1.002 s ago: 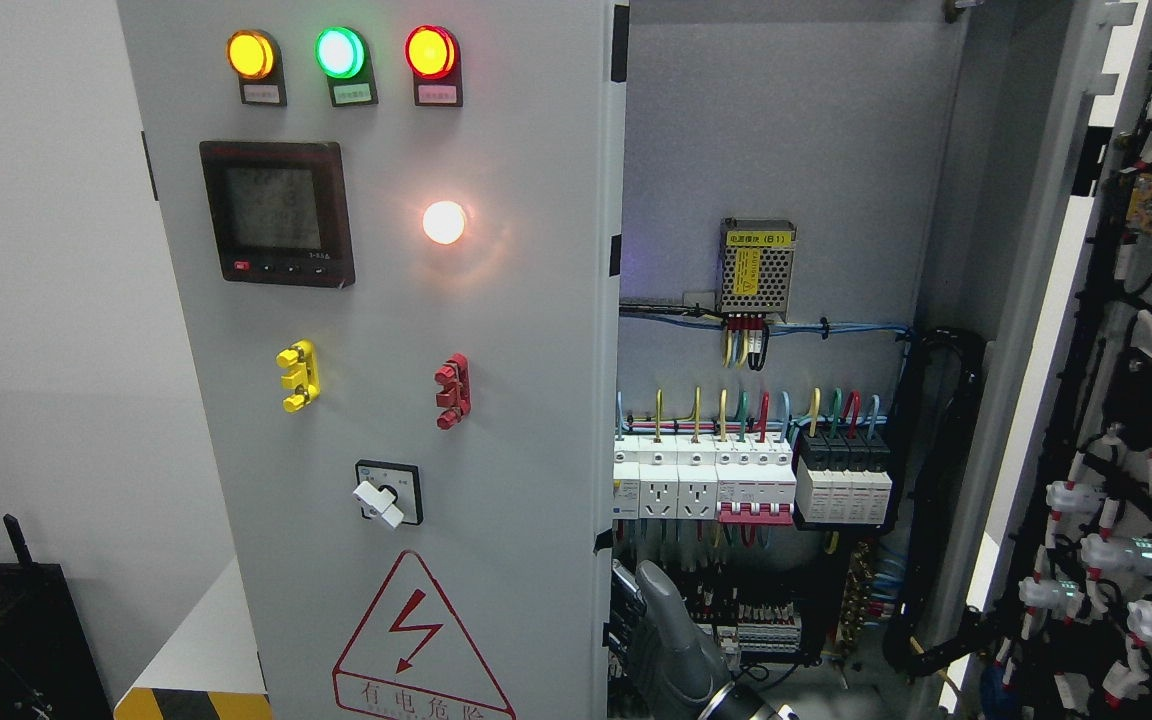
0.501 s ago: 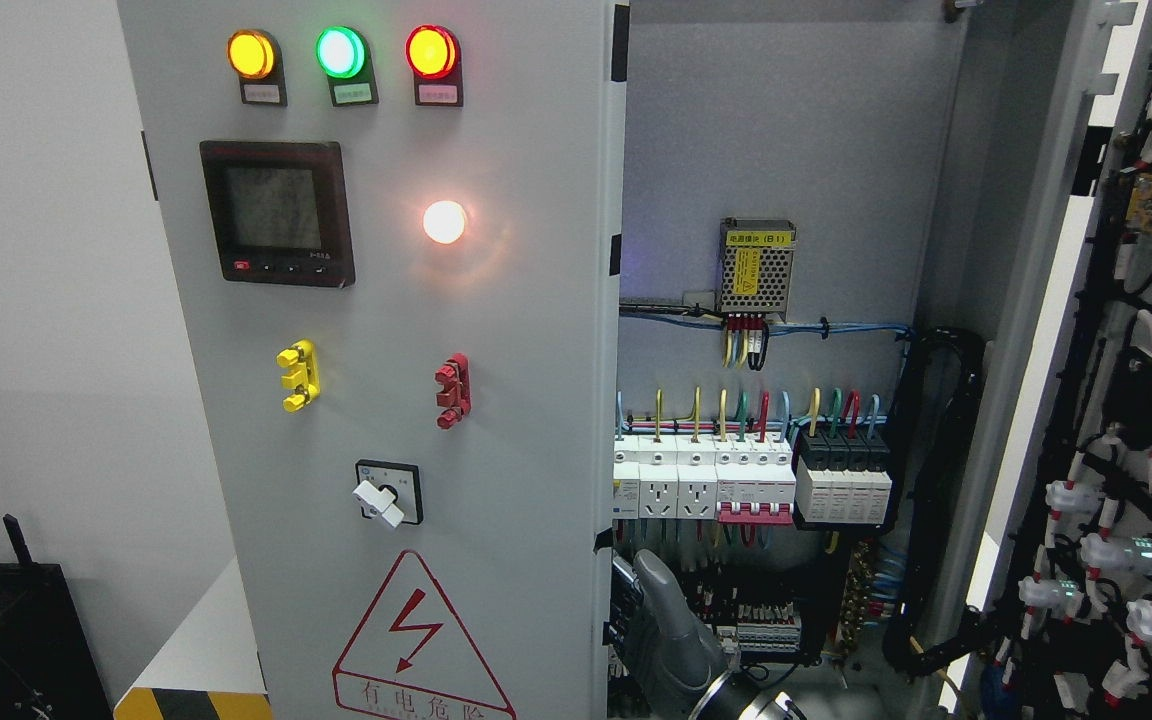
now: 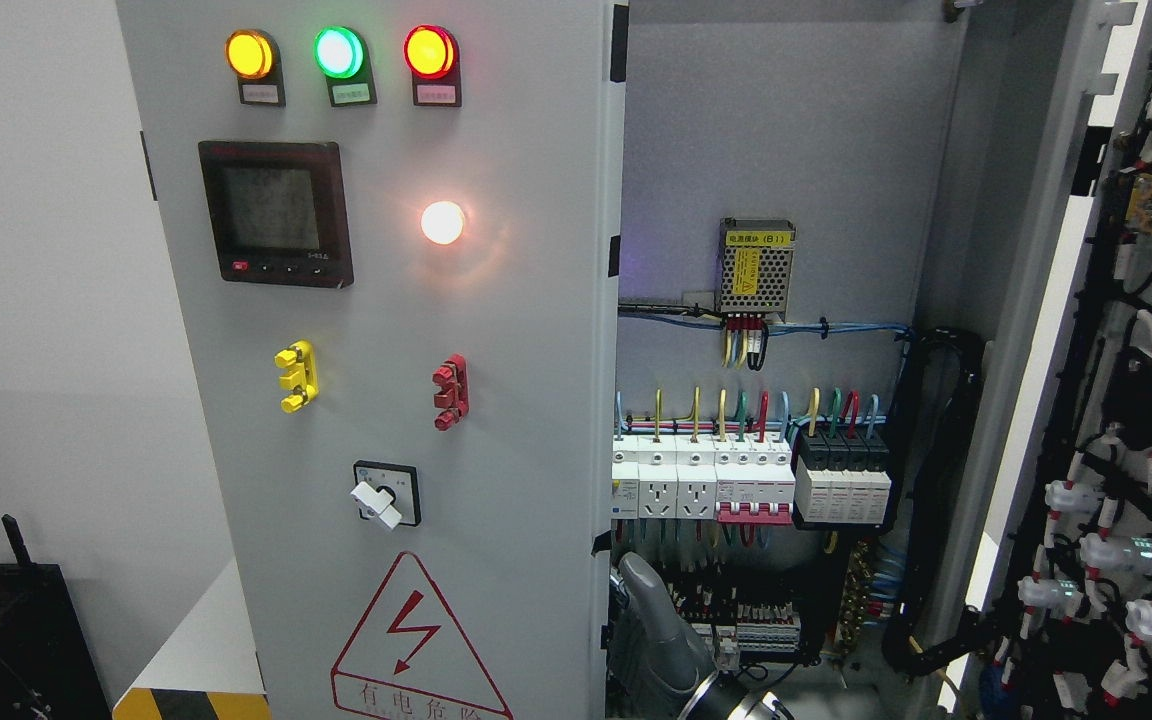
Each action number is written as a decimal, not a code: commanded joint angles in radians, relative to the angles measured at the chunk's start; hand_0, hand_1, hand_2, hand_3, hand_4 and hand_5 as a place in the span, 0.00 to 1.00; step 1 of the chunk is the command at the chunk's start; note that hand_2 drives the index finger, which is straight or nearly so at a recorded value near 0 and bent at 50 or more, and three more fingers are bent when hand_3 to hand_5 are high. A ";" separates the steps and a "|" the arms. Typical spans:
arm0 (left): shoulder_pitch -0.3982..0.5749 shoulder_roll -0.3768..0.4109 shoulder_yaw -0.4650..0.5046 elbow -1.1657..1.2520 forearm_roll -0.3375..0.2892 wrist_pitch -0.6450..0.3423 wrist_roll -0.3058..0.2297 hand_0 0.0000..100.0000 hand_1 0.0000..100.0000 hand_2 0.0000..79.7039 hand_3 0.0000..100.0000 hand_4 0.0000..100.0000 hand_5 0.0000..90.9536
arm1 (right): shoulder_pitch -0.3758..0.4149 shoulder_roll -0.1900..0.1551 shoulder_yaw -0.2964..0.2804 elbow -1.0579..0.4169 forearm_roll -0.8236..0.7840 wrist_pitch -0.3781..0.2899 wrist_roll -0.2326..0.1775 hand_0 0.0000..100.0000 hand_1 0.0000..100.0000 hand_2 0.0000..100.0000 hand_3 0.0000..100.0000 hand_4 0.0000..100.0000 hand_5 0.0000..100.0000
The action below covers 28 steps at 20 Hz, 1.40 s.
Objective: Open door with both hands
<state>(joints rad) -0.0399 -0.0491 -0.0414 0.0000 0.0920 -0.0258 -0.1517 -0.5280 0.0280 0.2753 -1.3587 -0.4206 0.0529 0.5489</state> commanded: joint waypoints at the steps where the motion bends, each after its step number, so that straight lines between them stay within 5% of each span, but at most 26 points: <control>1: 0.000 0.000 0.000 0.023 0.000 0.000 0.000 0.12 0.39 0.00 0.00 0.00 0.00 | 0.000 0.007 -0.005 0.004 0.000 -0.001 0.006 0.05 0.00 0.00 0.00 0.00 0.00; 28: 0.000 0.000 0.000 0.023 0.000 0.000 0.000 0.12 0.39 0.00 0.00 0.00 0.00 | 0.006 -0.003 -0.004 0.009 -0.003 0.004 0.104 0.05 0.00 0.00 0.00 0.00 0.00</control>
<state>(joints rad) -0.0399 -0.0491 -0.0414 0.0000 0.0920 -0.0232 -0.1517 -0.5199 0.0092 0.2698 -1.3551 -0.4228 0.0529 0.6431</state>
